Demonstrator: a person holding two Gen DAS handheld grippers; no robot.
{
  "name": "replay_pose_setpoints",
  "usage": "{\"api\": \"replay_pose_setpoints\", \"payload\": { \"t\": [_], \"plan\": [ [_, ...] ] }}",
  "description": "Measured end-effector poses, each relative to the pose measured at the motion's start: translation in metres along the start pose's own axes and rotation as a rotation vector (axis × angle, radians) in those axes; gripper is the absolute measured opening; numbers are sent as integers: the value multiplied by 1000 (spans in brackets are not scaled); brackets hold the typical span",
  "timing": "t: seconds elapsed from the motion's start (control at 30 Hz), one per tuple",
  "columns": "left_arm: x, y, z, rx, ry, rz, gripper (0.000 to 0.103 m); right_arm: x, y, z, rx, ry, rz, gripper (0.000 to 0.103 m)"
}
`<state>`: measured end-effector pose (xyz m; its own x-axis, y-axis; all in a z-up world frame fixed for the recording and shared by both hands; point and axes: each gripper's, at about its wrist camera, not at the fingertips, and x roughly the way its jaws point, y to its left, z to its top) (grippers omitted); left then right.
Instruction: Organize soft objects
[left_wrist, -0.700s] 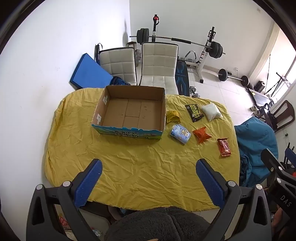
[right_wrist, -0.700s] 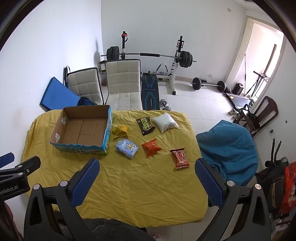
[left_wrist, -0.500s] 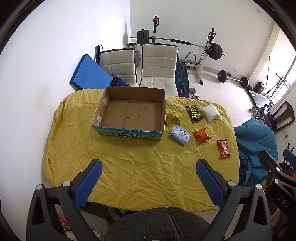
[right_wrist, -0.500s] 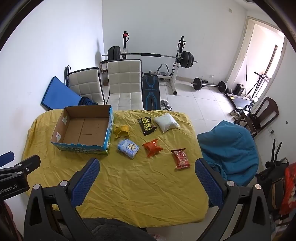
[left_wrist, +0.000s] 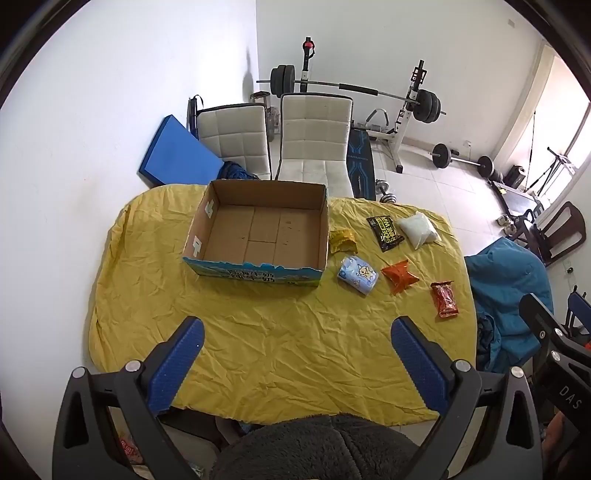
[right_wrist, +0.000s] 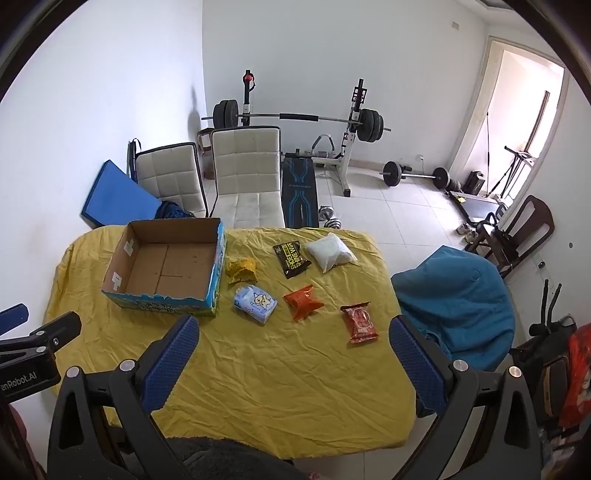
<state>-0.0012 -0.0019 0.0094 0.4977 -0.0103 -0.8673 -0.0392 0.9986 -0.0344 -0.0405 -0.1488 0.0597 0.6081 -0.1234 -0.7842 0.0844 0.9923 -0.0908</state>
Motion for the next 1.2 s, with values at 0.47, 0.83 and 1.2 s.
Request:
{"api": "replay_pose_setpoints", "payload": {
  "t": [0.47, 0.83, 1.2],
  "plan": [
    [0, -5, 0, 9, -7, -10, 103, -12, -4, 6, 1, -47, -13, 103],
    [-2, -7, 1, 10, -24, -7, 103, -16, -7, 10, -3, -48, -5, 103],
    [-2, -8, 2, 17, -27, -7, 103, -13, -7, 9, 11, -51, -10, 103]
  ]
}}
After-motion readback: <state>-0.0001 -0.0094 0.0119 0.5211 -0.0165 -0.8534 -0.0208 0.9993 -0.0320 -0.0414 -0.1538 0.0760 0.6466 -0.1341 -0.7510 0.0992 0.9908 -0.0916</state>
